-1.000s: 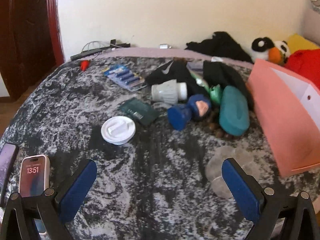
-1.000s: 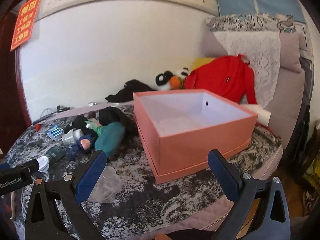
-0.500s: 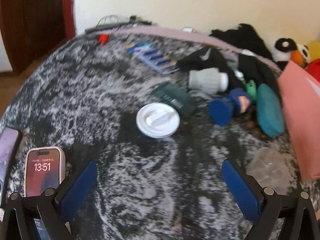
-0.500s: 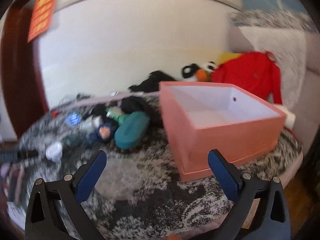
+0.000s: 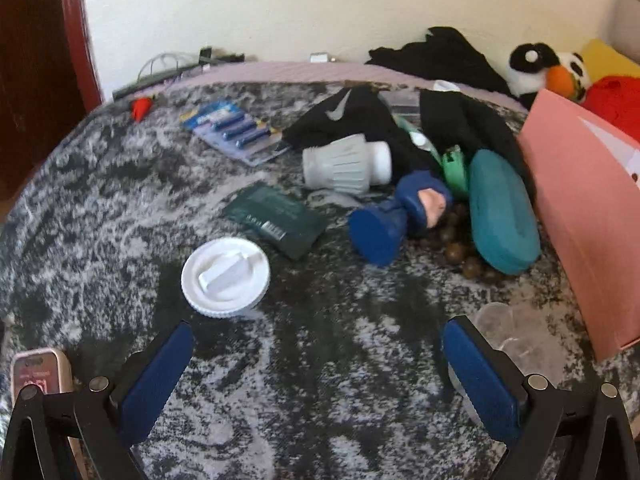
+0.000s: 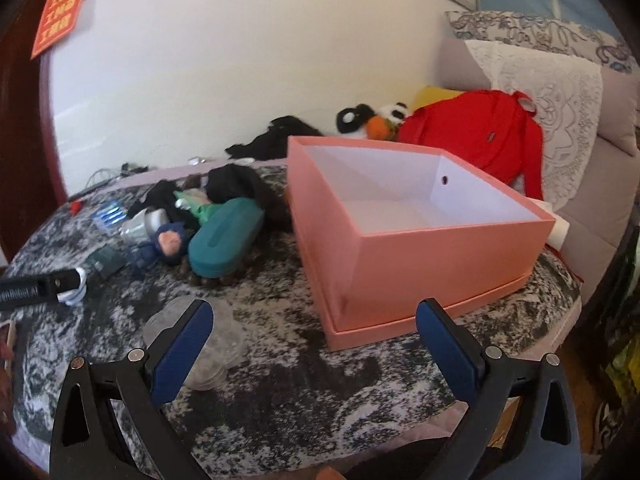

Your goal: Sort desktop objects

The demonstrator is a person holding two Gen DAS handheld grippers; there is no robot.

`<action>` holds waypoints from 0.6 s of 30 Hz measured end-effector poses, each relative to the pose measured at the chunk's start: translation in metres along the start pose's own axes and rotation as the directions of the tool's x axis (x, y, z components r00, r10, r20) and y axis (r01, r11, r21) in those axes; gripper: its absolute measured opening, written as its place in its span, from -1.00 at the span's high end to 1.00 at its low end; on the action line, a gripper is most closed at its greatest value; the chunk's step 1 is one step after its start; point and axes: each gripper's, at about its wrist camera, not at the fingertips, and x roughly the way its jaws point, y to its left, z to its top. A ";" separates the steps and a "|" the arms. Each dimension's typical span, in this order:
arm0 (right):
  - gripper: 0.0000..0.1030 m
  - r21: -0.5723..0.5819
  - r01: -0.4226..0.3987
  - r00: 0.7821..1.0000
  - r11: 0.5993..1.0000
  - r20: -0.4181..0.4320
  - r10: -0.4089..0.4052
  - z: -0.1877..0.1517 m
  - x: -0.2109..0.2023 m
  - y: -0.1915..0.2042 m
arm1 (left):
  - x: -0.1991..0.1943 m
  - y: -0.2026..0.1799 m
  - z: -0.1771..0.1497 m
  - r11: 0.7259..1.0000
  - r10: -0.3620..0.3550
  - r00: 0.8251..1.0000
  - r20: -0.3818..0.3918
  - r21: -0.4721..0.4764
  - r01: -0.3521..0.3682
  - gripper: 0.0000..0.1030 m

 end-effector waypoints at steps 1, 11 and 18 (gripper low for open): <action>-1.00 0.008 0.003 1.000 1.000 0.003 -0.003 0.002 0.000 -0.002 | 0.015 0.008 0.011 1.000 0.010 1.000 0.005 0.006 -0.010 -1.00; -1.00 -0.017 0.030 0.999 0.999 0.040 -0.029 0.003 -0.001 0.005 | 0.022 -0.010 0.038 0.997 0.059 0.998 0.030 -0.053 -0.057 -1.00; -1.00 -0.084 0.136 0.991 0.987 0.004 -0.136 0.013 -0.010 0.008 | 0.014 -0.042 0.048 0.989 0.114 0.989 0.092 -0.107 -0.104 -1.00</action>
